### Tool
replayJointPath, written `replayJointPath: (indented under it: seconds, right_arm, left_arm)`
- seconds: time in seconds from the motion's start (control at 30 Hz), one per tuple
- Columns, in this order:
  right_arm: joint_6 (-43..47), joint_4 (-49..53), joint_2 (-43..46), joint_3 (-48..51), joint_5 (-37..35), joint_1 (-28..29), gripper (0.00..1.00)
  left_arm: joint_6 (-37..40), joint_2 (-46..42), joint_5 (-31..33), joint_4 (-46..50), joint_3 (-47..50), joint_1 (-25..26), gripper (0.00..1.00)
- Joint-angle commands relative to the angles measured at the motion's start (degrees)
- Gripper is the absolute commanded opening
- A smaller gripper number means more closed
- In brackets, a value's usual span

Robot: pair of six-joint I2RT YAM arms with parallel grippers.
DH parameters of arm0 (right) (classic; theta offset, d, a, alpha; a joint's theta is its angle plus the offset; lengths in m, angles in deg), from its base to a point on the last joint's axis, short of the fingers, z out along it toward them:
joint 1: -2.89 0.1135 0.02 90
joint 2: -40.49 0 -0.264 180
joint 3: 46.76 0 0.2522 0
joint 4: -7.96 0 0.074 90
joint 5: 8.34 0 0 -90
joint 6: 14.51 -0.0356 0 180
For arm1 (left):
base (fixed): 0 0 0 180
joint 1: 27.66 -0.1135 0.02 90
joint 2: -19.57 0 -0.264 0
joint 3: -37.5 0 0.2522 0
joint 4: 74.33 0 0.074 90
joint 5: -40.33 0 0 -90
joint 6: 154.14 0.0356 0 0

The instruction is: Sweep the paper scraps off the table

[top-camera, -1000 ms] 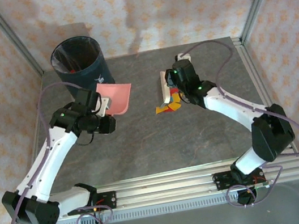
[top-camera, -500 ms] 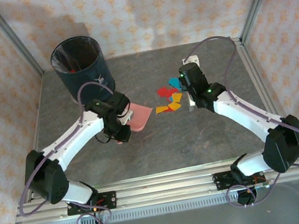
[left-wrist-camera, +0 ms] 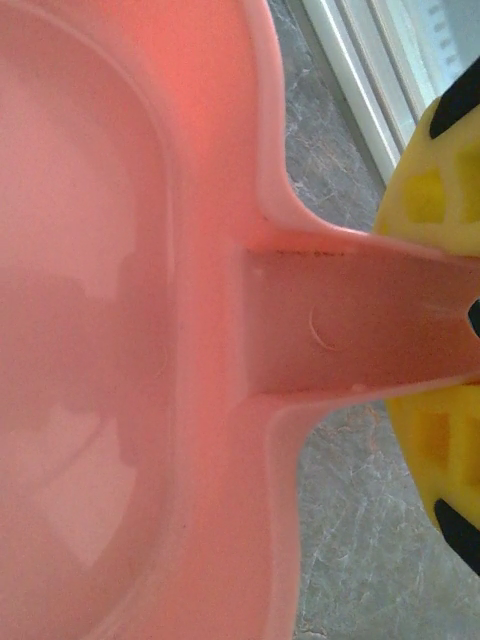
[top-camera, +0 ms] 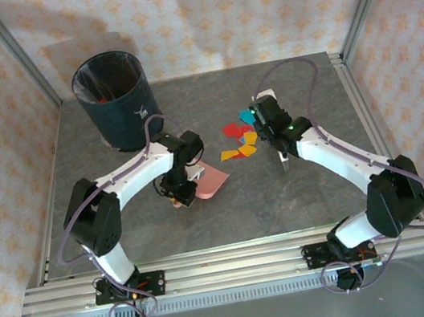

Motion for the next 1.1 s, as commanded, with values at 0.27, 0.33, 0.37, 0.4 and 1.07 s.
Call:
replayJointPath:
  seconds: [0.27, 0.33, 0.37, 0.4, 1.07]
  right_arm:
    - [1.09, 0.57, -3.94, -2.67, 6.79, 0.12, 0.0]
    - [1.36, 0.52, -4.36, -2.72, 7.59, 0.48, 0.0]
    - [1.5, 0.32, -4.51, -2.72, 8.07, 0.65, 0.0]
    - [1.62, 0.25, -4.76, -2.78, 8.65, 0.84, 0.0]
    - [3.12, -3.47, -6.82, -3.97, 19.64, 6.53, 0.0]
  left_arm:
    - [5.41, 6.81, -3.12, 6.21, -6.71, 0.37, 0.0]
    - [5.54, 7.77, -3.13, 6.07, -7.92, 0.44, 0.0]
    - [5.66, 8.37, -3.31, 6.14, -8.63, 0.37, 0.0]
    - [5.67, 8.81, -3.36, 6.27, -9.35, 0.35, 0.0]
    - [8.75, 23.08, -0.71, 10.84, -24.25, 0.37, 0.0]
